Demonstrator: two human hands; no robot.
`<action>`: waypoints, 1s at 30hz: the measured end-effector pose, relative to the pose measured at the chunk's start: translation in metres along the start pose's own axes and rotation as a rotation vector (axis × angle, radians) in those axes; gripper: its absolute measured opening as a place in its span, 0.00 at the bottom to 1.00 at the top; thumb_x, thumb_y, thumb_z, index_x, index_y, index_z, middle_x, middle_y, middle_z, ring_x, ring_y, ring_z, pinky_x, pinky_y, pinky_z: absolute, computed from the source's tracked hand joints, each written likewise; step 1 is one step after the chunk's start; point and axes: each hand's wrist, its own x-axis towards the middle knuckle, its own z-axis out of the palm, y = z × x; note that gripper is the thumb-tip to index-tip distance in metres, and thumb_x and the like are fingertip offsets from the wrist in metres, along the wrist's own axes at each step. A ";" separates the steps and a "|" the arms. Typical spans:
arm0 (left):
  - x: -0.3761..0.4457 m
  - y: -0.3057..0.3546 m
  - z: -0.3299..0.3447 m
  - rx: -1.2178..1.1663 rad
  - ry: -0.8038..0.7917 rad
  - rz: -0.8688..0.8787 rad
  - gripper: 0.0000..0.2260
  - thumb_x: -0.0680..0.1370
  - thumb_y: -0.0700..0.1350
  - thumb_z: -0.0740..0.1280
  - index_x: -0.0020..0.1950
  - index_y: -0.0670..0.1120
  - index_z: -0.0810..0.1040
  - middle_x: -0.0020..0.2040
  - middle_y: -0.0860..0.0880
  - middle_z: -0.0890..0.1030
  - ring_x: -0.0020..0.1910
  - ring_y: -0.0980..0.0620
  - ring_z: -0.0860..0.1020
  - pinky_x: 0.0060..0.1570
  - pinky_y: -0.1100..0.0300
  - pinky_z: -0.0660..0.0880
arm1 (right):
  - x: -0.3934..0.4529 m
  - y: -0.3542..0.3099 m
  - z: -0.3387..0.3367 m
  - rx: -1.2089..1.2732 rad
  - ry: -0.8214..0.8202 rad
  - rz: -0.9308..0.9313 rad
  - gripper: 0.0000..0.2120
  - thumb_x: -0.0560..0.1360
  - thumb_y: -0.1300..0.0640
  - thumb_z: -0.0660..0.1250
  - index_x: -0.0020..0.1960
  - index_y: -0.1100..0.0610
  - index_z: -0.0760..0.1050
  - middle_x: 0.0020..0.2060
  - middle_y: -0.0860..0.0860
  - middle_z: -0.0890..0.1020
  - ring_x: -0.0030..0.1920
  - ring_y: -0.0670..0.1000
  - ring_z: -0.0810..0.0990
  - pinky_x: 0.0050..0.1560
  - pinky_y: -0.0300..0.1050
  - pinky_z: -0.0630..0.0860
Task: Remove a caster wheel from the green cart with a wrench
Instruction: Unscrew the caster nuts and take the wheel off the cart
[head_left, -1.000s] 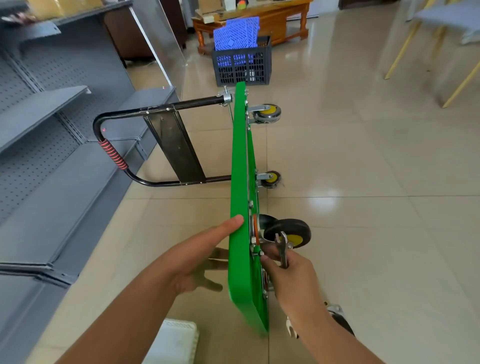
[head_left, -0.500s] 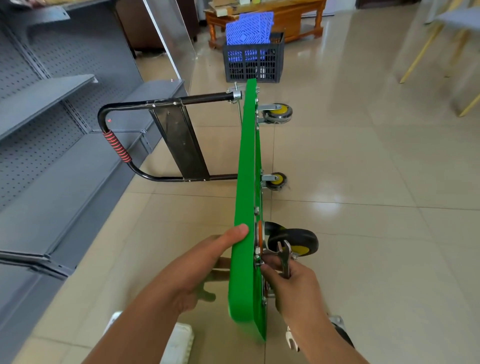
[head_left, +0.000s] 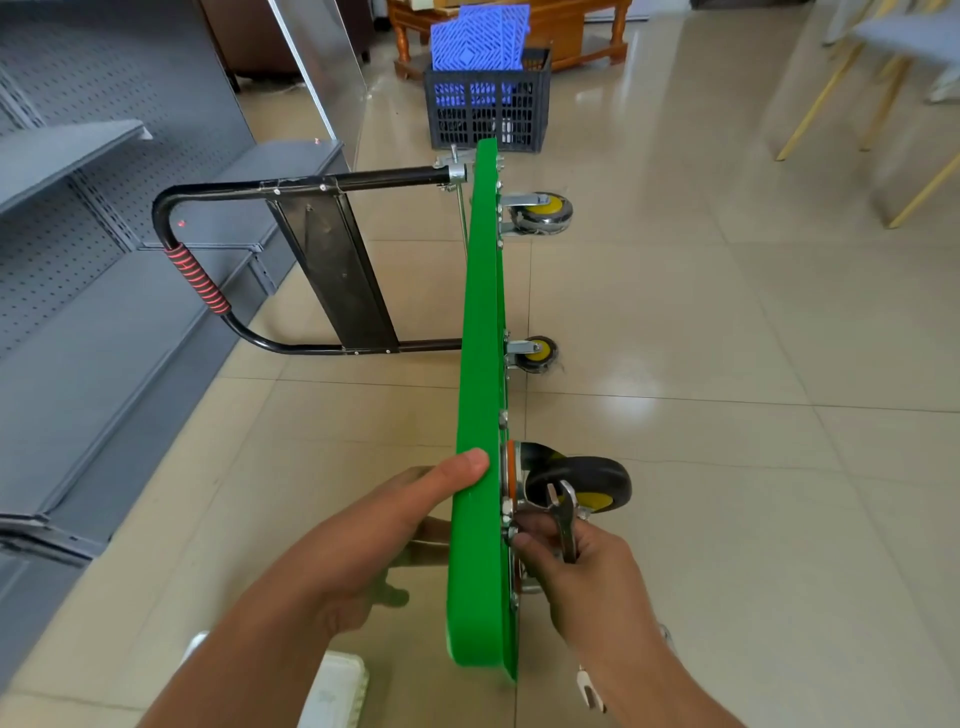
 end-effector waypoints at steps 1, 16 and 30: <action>0.000 0.000 0.000 0.005 -0.005 0.002 0.45 0.55 0.79 0.70 0.67 0.59 0.75 0.52 0.52 0.87 0.60 0.47 0.82 0.70 0.31 0.64 | 0.000 -0.001 0.000 0.008 -0.005 0.000 0.10 0.77 0.61 0.71 0.49 0.46 0.84 0.42 0.37 0.86 0.45 0.37 0.84 0.49 0.32 0.76; 0.001 0.002 -0.004 0.010 -0.031 0.003 0.43 0.56 0.78 0.70 0.67 0.59 0.75 0.54 0.50 0.87 0.61 0.48 0.81 0.70 0.31 0.64 | -0.003 -0.004 0.003 -0.004 0.021 0.011 0.11 0.77 0.60 0.71 0.49 0.43 0.85 0.44 0.38 0.86 0.48 0.39 0.84 0.56 0.43 0.79; -0.003 0.005 0.000 0.017 -0.018 0.001 0.42 0.55 0.78 0.68 0.65 0.59 0.76 0.51 0.52 0.87 0.59 0.49 0.82 0.71 0.32 0.63 | -0.001 -0.006 0.002 -0.086 0.017 0.033 0.09 0.79 0.56 0.69 0.43 0.45 0.84 0.39 0.38 0.86 0.43 0.38 0.83 0.47 0.37 0.75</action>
